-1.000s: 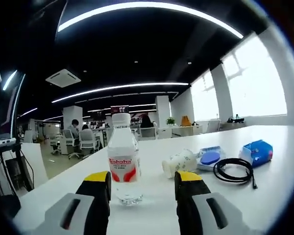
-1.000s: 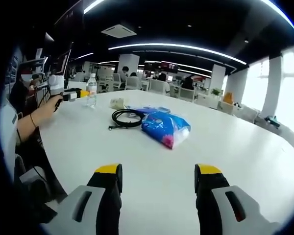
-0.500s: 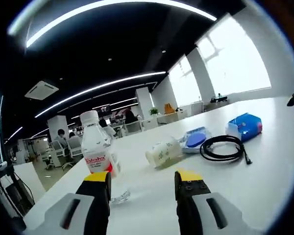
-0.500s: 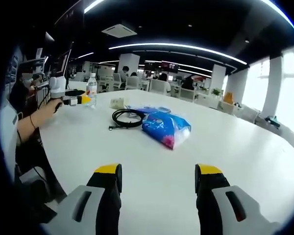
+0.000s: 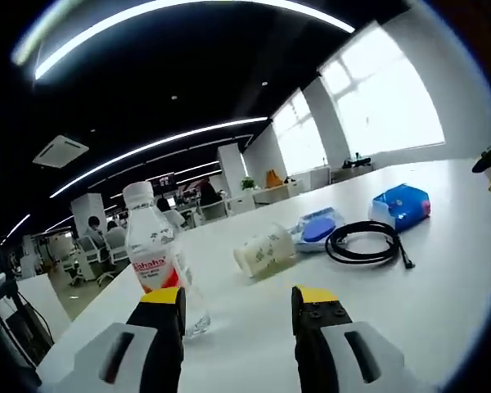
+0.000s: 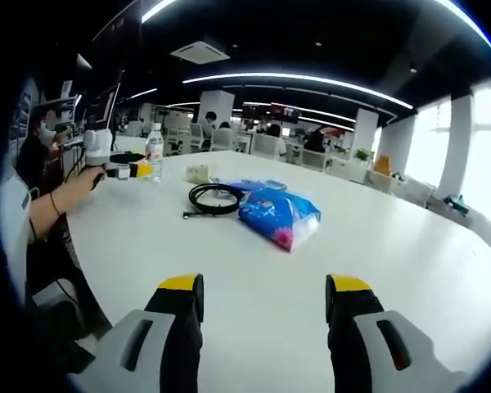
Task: Arrange the tabletop items into an orderly group along one side of the table until the central work area is clear of visible clutter.
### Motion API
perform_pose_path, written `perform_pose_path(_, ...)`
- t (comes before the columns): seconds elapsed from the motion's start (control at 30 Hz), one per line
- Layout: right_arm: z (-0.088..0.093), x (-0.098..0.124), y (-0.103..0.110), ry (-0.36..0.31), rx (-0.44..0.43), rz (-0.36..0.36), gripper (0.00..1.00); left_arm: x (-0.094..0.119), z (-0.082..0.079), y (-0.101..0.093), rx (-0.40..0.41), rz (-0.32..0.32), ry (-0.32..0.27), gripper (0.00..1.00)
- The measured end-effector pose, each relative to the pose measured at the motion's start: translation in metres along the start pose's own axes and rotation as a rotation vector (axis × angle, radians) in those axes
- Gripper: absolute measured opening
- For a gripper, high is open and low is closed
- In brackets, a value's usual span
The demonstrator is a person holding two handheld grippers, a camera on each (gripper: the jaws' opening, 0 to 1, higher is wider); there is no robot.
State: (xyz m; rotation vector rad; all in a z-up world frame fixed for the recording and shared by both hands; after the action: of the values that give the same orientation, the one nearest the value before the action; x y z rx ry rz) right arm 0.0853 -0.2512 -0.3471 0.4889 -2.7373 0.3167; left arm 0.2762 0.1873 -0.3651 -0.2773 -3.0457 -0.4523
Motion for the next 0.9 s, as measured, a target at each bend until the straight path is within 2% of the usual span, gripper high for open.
perform_pose_path(0.27, 0.001, 0.0, -0.001, -0.009, -0.009, 0.002, 0.58, -0.002, -0.011, -0.006, -0.048, 0.028, -0.015, 0.52)
perform_pose_path(0.43, -0.001, 0.001, -0.001, -0.027, -0.021, -0.002, 0.59, -0.003, -0.012, -0.007, -0.057, 0.041, -0.011, 0.52)
perform_pose_path(0.9, -0.002, 0.002, 0.0, -0.02, 0.0, -0.012, 0.61, -0.007, -0.015, -0.012, -0.094, 0.062, -0.004, 0.51)
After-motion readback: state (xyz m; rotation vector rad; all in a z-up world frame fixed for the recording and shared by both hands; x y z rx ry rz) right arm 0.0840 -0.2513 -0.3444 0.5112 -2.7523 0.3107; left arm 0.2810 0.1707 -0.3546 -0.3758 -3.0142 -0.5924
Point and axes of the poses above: the point that each gripper's makers call its tool centre point, and the gripper's own axes: x roughly backward along the fingers, y roughly to its left, z roughly out of its underside, the point moved 8 cm from there along x, roughly backward along the fingers, and after that the axes turned 4 degrees about -z, right-handed, at the moved point
